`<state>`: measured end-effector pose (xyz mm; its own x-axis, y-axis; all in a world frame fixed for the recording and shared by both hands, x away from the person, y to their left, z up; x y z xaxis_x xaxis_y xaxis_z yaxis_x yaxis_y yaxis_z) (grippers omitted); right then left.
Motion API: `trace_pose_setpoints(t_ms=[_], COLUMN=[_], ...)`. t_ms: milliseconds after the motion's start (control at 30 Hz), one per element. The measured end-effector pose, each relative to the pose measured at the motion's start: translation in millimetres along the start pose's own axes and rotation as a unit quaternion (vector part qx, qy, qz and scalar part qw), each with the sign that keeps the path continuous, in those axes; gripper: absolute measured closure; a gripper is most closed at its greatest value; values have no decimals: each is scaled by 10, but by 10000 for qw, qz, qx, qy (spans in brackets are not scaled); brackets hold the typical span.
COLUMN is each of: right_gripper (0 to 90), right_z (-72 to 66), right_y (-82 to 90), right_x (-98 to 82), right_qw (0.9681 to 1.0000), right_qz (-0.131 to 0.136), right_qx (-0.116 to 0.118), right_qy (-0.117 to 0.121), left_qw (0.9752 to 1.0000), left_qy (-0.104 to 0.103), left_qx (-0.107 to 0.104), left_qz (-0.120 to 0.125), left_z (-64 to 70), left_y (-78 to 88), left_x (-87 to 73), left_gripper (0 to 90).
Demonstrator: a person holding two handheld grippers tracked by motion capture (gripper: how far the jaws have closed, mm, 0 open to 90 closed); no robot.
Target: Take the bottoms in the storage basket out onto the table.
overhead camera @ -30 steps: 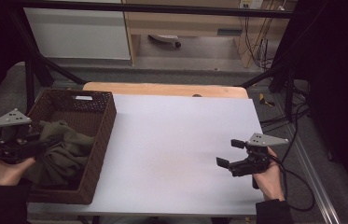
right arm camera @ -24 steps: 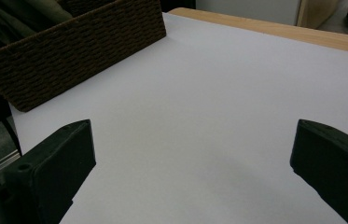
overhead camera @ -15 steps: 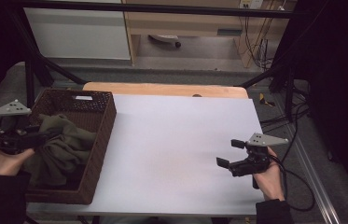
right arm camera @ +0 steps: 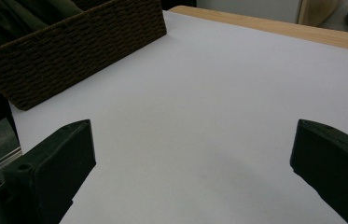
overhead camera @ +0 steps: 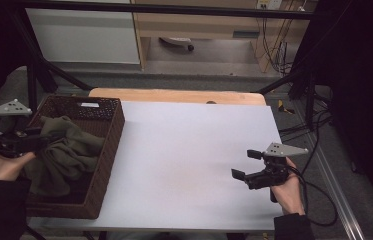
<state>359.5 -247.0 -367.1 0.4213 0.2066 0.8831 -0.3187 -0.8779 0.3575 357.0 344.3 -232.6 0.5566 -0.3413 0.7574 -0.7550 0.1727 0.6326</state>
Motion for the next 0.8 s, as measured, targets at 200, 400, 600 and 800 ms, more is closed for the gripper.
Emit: trace_pose_setpoints(t_ms=[200,400,600,800], right_gripper=[7,6,6,6], right_z=[2,2,4,3], right_y=[-8,-8,-12,-10], right_x=[-2,-2,-3,-2], right_qw=[10000,10000,10000,10000], right_qz=[-4,1,-16,-7], right_qx=[-3,-3,-4,-3], right_qy=[-14,-11,-5,-12], left_qw=[10000,10000,10000,10000], left_qy=[24,23,3,-18], left_qx=[-15,-16,24,59], left_qz=[-14,4,18,78], left_z=[-57,-104,-120,-129], left_y=[-5,9,33,75], left_x=[23,60,122,186], left_gripper=[713,713,715,715])
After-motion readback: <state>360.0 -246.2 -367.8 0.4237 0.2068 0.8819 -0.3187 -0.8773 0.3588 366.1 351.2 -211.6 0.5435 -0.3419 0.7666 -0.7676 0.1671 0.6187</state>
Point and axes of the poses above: each handheld gripper's, and its own axes: y roughly backward along the jaws, x roughly out of its top, z roughly to its right, the point moved 1 cm from there along -y, roughly forward along the jaws, and after that the axes turned 15 degrees about x, right-handed, at the moved point
